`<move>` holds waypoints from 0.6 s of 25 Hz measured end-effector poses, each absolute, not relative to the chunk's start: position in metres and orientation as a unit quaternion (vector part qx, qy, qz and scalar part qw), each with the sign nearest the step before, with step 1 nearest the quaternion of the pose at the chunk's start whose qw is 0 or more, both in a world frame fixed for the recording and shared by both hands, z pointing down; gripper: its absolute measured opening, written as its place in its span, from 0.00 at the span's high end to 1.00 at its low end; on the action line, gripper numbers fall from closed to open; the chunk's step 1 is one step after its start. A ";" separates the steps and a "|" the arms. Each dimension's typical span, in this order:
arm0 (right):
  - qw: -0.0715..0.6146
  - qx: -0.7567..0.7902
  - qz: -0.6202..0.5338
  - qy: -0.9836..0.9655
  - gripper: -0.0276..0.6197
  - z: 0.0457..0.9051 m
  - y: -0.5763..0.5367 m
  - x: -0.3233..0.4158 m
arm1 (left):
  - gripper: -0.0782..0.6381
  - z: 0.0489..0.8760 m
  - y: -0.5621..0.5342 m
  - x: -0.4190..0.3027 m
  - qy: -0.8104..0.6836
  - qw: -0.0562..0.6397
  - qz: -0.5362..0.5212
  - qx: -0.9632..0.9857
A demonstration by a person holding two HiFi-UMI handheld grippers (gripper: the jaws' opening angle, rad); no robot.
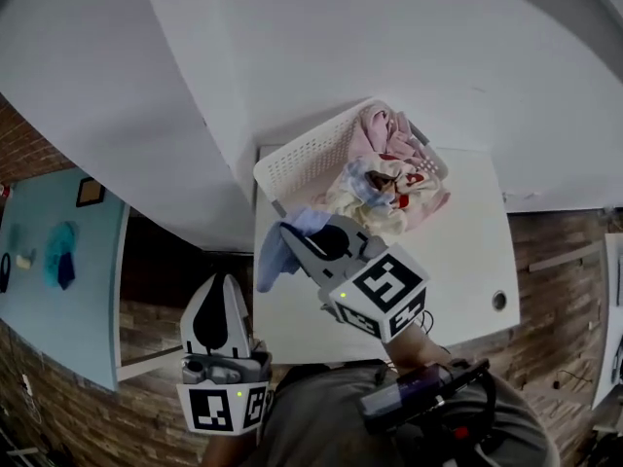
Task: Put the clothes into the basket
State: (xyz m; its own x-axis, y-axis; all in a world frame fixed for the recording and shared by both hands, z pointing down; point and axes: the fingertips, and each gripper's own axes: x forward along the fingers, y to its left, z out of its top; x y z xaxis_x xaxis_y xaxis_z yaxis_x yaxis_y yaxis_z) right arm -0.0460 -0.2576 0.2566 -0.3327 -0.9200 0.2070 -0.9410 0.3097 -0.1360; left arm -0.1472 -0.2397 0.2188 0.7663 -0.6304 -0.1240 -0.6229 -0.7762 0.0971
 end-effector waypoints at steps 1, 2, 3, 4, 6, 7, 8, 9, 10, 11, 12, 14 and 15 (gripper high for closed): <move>0.043 0.583 0.114 -0.803 0.94 0.250 -0.257 -0.031 | 0.88 0.217 -0.238 -0.140 -0.330 0.026 -0.077 0.941; 0.046 0.589 0.111 -0.799 0.94 0.246 -0.256 -0.017 | 0.88 0.215 -0.237 -0.132 -0.327 0.027 -0.078 0.942; 0.053 0.595 0.108 -0.795 0.94 0.244 -0.255 -0.002 | 0.88 0.213 -0.236 -0.125 -0.323 0.028 -0.079 0.943; 0.063 0.599 0.106 -0.791 0.94 0.243 -0.253 0.012 | 0.88 0.211 -0.235 -0.117 -0.319 0.029 -0.081 0.944; 0.089 0.604 0.105 -0.785 0.94 0.244 -0.249 0.038 | 0.88 0.207 -0.233 -0.101 -0.311 0.027 -0.083 0.946; 0.105 0.604 0.108 -0.783 0.94 0.248 -0.247 0.050 | 0.88 0.205 -0.233 -0.093 -0.308 0.026 -0.084 0.947; 0.123 0.601 0.114 -0.782 0.93 0.255 -0.245 0.061 | 0.88 0.203 -0.232 -0.085 -0.305 0.025 -0.084 0.948; 0.141 0.595 0.122 -0.782 0.93 0.263 -0.242 0.070 | 0.88 0.203 -0.232 -0.078 -0.303 0.025 -0.083 0.949; 0.159 0.589 0.132 -0.782 0.93 0.271 -0.239 0.078 | 0.88 0.203 -0.232 -0.071 -0.302 0.026 -0.082 0.949; 0.175 0.584 0.142 -0.780 0.89 0.280 -0.234 0.085 | 0.88 0.205 -0.231 -0.066 -0.300 0.028 -0.080 0.950; 0.188 0.581 0.151 -0.778 0.83 0.288 -0.229 0.092 | 0.88 0.207 -0.229 -0.060 -0.298 0.031 -0.077 0.951; 0.204 0.578 0.164 -0.773 0.76 0.300 -0.217 0.106 | 0.88 0.211 -0.224 -0.050 -0.293 0.035 -0.070 0.953; 0.206 0.578 0.169 -0.771 0.73 0.304 -0.212 0.113 | 0.88 0.212 -0.222 -0.044 -0.290 0.036 -0.068 0.954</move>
